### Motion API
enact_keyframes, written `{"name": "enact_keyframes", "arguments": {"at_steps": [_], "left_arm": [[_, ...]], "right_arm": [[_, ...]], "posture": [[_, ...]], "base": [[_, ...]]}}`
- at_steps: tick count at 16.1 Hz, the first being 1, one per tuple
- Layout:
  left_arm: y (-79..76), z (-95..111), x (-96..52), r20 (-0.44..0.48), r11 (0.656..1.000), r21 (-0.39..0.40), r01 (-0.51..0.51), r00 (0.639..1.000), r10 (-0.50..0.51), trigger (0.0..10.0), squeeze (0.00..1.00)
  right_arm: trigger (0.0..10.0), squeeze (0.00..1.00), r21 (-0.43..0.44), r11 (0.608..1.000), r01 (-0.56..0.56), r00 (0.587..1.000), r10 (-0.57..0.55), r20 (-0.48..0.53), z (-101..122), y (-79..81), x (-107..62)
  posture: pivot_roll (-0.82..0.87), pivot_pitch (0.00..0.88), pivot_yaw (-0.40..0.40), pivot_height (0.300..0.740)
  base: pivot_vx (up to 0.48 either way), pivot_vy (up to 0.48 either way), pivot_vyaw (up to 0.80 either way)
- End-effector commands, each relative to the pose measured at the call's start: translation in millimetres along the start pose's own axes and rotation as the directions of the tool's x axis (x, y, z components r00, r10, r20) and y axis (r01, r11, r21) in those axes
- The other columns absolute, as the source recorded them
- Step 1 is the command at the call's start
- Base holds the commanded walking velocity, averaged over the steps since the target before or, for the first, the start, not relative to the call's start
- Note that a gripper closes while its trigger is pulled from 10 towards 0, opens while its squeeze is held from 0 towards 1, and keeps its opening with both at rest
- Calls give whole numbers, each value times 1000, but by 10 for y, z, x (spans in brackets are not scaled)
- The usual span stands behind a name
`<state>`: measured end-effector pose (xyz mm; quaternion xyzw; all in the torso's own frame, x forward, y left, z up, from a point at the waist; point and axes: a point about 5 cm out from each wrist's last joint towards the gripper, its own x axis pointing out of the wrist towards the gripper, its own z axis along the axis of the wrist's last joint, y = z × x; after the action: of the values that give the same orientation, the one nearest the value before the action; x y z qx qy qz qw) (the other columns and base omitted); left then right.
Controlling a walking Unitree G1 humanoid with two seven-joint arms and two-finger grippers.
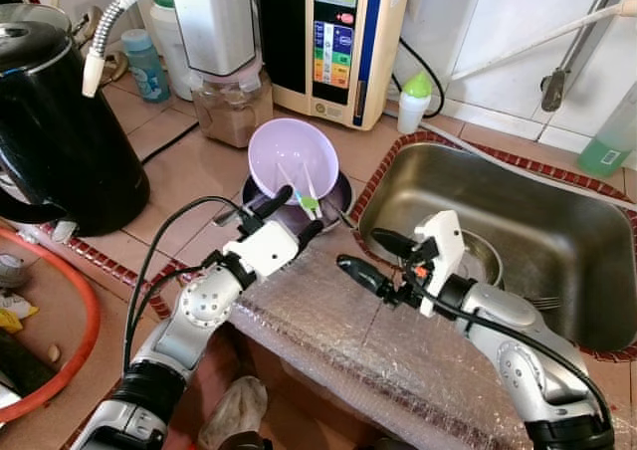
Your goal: Kitchen organization
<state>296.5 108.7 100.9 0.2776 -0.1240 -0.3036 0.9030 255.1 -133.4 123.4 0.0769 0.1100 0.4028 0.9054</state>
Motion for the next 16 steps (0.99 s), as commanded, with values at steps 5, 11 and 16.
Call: {"name": "enact_keyframes", "arguments": {"at_steps": [5,11,16], "left_arm": [[58,-27,25,9,1000,1,-23,1000,23,0,0],[59,-13,23,30,999,-12,-34,999,35,0,0],[56,-24,6,33,999,-18,-42,999,42,0,0]], "right_arm": [[10000,0,-17,999,-28,1000,28,2,20,48,-2],[10000,0,-17,999,-35,999,35,-8,-18,64,5],[10000,0,-26,999,-34,999,33,-10,-26,68,21]], "posture": [[-97,9,25,740],[-98,8,28,740],[-96,8,28,740]], "base": [[0,0,0],[0,0,0],[0,0,0]]}}
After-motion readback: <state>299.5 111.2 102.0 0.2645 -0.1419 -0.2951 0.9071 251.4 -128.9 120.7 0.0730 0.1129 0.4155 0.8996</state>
